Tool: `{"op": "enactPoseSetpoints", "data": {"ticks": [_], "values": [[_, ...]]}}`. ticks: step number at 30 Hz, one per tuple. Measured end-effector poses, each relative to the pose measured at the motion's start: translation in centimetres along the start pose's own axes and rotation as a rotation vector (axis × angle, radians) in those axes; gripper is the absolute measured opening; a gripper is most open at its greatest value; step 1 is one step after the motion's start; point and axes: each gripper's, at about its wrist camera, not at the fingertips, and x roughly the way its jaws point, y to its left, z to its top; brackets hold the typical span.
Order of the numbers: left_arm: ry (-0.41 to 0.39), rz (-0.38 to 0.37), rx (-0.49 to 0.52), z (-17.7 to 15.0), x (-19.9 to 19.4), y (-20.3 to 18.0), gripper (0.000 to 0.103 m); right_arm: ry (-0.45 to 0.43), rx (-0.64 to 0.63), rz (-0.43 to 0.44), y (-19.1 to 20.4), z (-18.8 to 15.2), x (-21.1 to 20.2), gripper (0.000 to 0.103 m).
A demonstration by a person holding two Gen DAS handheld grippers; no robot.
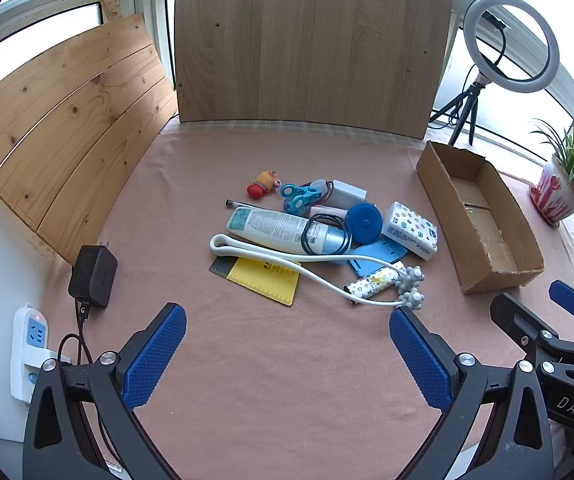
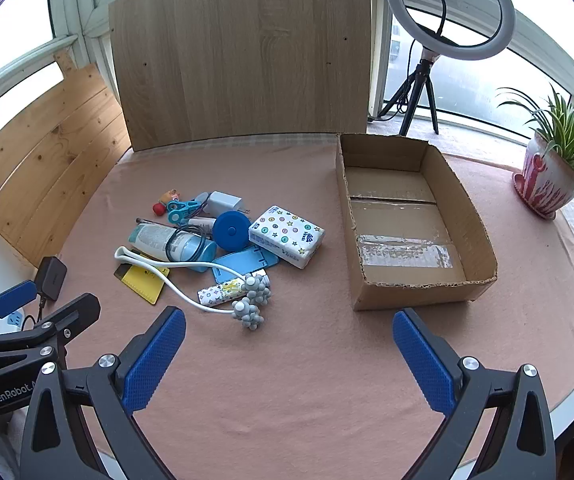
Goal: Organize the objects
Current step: 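Move the right tool toward the white cable with grey bead ends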
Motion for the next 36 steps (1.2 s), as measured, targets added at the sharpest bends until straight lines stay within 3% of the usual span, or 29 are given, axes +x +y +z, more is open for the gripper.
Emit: {"op": "enactPoseSetpoints", "data": {"ticks": [19, 36], "values": [[-0.028, 0.050, 0.009, 0.4, -0.4, -0.1, 0.103, 0.008, -0.012, 0.012, 0.2, 0.1, 0.5, 0.102], [-0.020, 0.071, -0.083, -0.3, 0.1, 3.2, 0.103, 0.023, -0.071, 0.066, 1.3, 1.5, 2.6, 0.102]]}}
